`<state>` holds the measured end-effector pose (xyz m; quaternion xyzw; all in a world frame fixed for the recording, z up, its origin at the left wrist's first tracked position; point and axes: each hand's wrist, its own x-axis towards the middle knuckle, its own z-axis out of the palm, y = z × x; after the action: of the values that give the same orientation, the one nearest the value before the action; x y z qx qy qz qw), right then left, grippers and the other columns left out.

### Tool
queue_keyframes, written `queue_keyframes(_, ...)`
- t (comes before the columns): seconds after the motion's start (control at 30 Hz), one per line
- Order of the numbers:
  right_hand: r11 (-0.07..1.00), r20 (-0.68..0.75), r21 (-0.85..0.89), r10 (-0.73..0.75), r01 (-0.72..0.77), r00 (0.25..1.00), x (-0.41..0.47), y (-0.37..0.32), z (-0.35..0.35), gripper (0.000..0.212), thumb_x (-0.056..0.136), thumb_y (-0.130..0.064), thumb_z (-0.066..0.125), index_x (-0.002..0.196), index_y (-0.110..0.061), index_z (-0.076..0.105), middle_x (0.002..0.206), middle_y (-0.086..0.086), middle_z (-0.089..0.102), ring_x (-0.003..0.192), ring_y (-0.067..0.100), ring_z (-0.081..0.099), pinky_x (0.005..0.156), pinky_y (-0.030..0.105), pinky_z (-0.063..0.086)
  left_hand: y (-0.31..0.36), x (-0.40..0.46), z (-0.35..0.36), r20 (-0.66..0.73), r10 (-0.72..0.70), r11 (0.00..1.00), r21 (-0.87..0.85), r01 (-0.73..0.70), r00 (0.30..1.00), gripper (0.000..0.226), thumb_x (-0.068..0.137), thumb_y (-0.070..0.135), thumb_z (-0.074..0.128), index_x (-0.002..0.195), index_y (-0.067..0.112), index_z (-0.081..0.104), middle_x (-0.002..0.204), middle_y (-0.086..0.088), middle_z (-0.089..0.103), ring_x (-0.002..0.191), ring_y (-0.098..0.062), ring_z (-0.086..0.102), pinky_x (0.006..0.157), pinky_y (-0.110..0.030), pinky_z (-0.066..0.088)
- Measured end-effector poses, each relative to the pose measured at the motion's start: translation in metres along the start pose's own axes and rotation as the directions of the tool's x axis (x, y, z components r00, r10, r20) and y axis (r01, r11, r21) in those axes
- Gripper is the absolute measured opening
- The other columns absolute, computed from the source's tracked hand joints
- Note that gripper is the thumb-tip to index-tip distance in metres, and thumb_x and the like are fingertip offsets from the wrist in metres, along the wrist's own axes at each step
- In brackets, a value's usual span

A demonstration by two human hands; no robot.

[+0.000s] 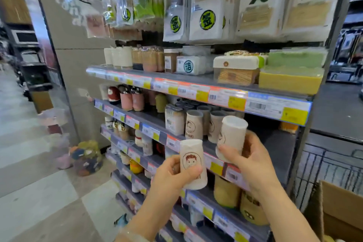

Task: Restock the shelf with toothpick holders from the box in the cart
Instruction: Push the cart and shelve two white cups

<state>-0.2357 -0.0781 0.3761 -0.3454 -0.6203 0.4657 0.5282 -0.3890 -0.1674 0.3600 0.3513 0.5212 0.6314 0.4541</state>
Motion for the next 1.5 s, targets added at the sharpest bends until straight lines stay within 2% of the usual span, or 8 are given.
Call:
queue_keyframes(0.13,0.993,-0.01,-0.115,0.007,-0.008,1.0,0.018,-0.002,0.006,0.045,0.078,-0.017,0.075,0.112,-0.03,0.049,0.103,-0.017,0.059,0.09,-0.004,0.057,0.072,0.018,0.047,0.0,0.025,-0.008,0.011,-0.001,1.0,0.023,0.001,1.0,0.062,0.05,0.029,0.081,0.107,0.012,0.063,0.098,-0.003,0.073,0.094,-0.019,0.068,0.084,-0.036,0.054)
queue_keyframes(0.27,0.971,-0.013,-0.239,-0.002,-0.002,1.0,0.03,-0.001,0.016,0.043,0.079,-0.015,0.074,0.108,-0.033,0.047,0.096,-0.024,0.055,0.084,-0.011,0.052,0.062,0.01,0.043,0.0,0.048,-0.011,0.081,0.018,1.0,0.015,-0.019,0.997,0.033,0.074,0.01,0.074,0.104,0.012,0.06,0.091,0.001,0.072,0.081,-0.009,0.069,0.064,-0.02,0.054)
queue_keyframes(0.43,0.92,-0.038,-0.389,0.036,-0.048,0.999,0.038,0.001,0.026,0.041,0.079,-0.016,0.073,0.103,-0.036,0.046,0.107,-0.013,0.057,0.096,-0.001,0.057,0.078,0.013,0.045,-0.003,0.076,-0.022,0.208,0.012,0.997,0.066,-0.027,0.978,0.039,0.074,0.013,0.075,0.11,0.012,0.059,0.099,-0.001,0.071,0.089,-0.011,0.068,0.067,-0.02,0.054)
queue_keyframes(0.53,0.919,-0.053,-0.386,0.068,-0.083,0.996,0.042,0.0,0.032,0.039,0.081,-0.012,0.071,0.099,-0.038,0.048,0.106,-0.017,0.06,0.092,-0.008,0.057,0.071,0.008,0.047,-0.001,0.091,-0.033,0.29,0.019,0.997,0.061,-0.039,0.957,0.041,0.072,0.013,0.076,0.109,0.014,0.059,0.099,-0.001,0.071,0.089,-0.011,0.068,0.066,-0.019,0.053)
queue_keyframes(0.8,0.87,-0.131,-0.457,0.143,-0.188,0.981,0.043,-0.001,0.045,0.042,0.087,-0.013,0.065,0.121,-0.027,0.045,0.116,-0.009,0.06,0.108,0.009,0.059,0.095,0.03,0.048,0.008,0.121,-0.061,0.478,0.128,0.956,0.175,-0.237,0.869,0.054,0.054,0.041,0.085,0.1,0.037,0.056,0.127,0.006,0.053,0.102,-0.01,0.061,0.085,-0.031,0.053)
queue_keyframes(1.0,0.811,-0.261,-0.535,0.107,-0.236,0.959,0.041,0.002,0.055,0.046,0.078,-0.027,0.073,0.116,-0.031,0.046,0.115,-0.006,0.059,0.102,0.006,0.059,0.088,0.028,0.052,0.004,0.134,-0.064,0.607,0.105,0.927,0.228,-0.299,0.787,0.04,0.072,0.023,0.08,0.104,0.031,0.059,0.142,0.026,0.028,0.104,0.002,0.055,0.078,-0.017,0.049)
queue_keyframes(1.13,0.77,-0.38,-0.569,0.064,-0.287,0.923,0.041,0.003,0.059,0.055,0.074,-0.03,0.078,0.122,-0.018,0.053,0.111,-0.002,0.063,0.096,0.01,0.061,0.084,0.032,0.053,0.005,0.14,-0.064,0.645,0.095,0.92,0.234,-0.314,0.758,0.057,0.05,0.05,0.08,0.101,0.035,0.06,0.145,0.024,0.026,0.121,-0.003,0.049,0.095,-0.032,0.048)
queue_keyframes(1.5,0.779,-0.234,-0.59,0.087,-0.213,0.968,0.038,0.002,0.054,0.05,0.082,-0.013,0.071,0.126,-0.013,0.047,0.124,-0.001,0.058,0.109,0.009,0.058,0.092,0.023,0.05,0.002,0.145,-0.057,0.678,0.155,0.909,0.188,-0.373,0.719,0.072,0.045,0.054,0.075,0.11,0.027,0.061,0.139,0.023,0.035,0.106,-0.005,0.058,0.084,-0.023,0.052)
